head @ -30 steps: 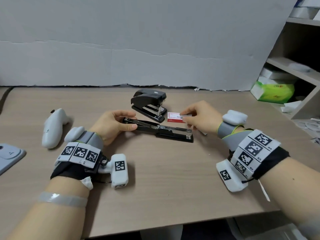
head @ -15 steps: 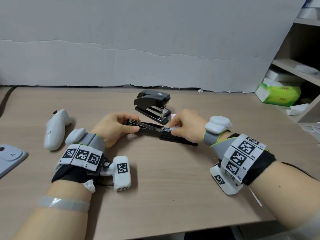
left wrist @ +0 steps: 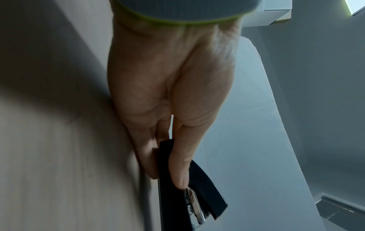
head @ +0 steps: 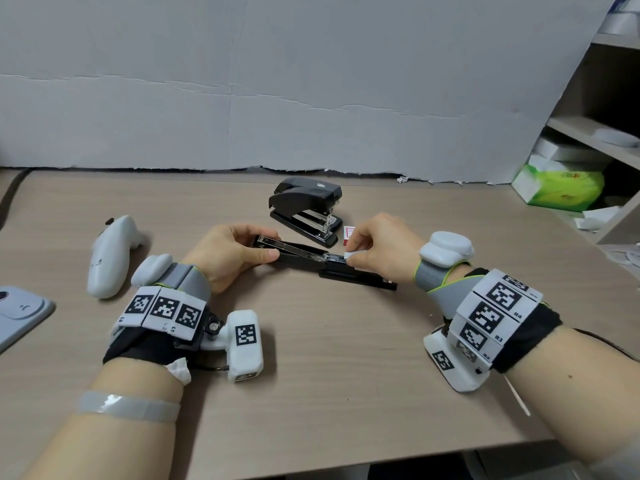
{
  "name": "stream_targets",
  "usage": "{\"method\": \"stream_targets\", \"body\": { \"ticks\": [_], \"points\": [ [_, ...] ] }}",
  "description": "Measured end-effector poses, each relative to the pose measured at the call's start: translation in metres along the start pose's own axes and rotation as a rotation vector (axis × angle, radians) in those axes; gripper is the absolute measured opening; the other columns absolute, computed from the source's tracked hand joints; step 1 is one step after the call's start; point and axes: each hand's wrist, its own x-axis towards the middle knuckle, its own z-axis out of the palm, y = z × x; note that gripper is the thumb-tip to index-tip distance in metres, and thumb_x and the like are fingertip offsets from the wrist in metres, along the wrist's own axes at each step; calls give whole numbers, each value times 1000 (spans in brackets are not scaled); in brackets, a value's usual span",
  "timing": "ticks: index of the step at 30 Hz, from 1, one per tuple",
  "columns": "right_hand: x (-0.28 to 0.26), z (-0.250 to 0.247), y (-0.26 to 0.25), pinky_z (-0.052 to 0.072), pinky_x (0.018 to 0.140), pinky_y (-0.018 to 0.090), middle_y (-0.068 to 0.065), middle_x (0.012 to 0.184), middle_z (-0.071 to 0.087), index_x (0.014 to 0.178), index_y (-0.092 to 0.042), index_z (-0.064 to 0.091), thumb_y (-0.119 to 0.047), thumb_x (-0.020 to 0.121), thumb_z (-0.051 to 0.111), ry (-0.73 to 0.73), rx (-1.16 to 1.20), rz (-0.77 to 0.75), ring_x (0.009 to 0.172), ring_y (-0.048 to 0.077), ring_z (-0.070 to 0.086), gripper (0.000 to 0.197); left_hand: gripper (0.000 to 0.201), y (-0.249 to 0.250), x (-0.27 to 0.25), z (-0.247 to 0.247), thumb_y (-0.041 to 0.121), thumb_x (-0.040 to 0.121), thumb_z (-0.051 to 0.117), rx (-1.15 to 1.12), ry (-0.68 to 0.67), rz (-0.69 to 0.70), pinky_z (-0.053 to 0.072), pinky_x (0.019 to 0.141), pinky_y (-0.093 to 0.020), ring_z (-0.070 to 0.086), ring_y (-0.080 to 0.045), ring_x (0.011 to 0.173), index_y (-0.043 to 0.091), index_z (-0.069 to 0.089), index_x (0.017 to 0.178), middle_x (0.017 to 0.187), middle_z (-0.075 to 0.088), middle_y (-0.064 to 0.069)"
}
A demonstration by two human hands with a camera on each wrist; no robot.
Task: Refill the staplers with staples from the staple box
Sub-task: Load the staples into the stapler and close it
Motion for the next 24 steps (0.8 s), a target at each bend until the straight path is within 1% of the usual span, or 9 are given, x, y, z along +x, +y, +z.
{"method": "stream_targets", "body": {
  "ticks": [8,10,12,13,15,18,20,22,24],
  "points": [
    [0,1,0,44,71,27,-17,69,56,82,-22,71,-24,79,75,-24,-27,24,76,18,57,5,27,1,-1,1,-21,76,61,5,4,0,56,86,-31,67,-22,76,2,65,91,93,66,-16],
    [0,1,1,47,73,29,-14,72,58,84,-24,70,-24,78,76,-43,-30,31,77,18,58,8,27,1,-2,1,-21,76,61,4,1,-1,55,86,-32,66,-24,79,1,65,92,95,65,-17],
    [0,0,1,51,80,33,-12,75,59,84,-28,66,-24,76,76,-64,-50,28,79,19,59,13,27,1,-2,1,-21,76,61,4,0,-2,55,86,-33,65,-25,80,1,65,92,95,65,-17],
    [-1,0,2,52,83,35,-12,78,59,86,-29,65,-23,76,76,-74,-63,26,81,19,59,16,27,1,-2,1,-21,76,61,3,1,-2,55,86,-33,66,-24,79,1,65,91,94,65,-17],
    [-3,-2,3,51,86,37,-10,87,58,96,-29,66,-22,77,73,-93,-82,18,87,20,58,22,27,1,-2,0,-21,76,61,0,1,-4,56,86,-33,66,-25,79,1,65,92,94,66,-17],
    [-9,-5,3,51,89,36,-10,95,57,105,-32,70,-18,79,67,-130,-122,-11,96,20,61,30,27,1,-1,0,-21,76,61,13,-3,-1,56,87,-33,68,-23,77,1,65,92,95,66,-17],
    [-13,-6,1,51,90,35,-6,101,60,108,-33,72,-14,81,63,-138,-166,-25,101,20,61,34,27,0,0,-1,-21,77,61,17,-1,-1,56,86,-33,69,-21,75,2,65,92,94,67,-16],
    [-16,-7,1,50,91,35,-2,112,66,112,-32,72,-11,82,60,-137,-193,-27,105,23,60,39,27,0,1,-1,-20,76,62,14,0,-4,57,86,-33,70,-20,74,2,65,92,94,67,-16],
    [-19,-10,2,49,91,33,0,119,66,116,-32,71,-8,83,57,-139,-203,-20,108,25,59,43,27,-1,1,-3,-20,75,63,17,-2,-7,56,86,-34,70,-21,74,2,66,92,95,67,-16]
  ]
}}
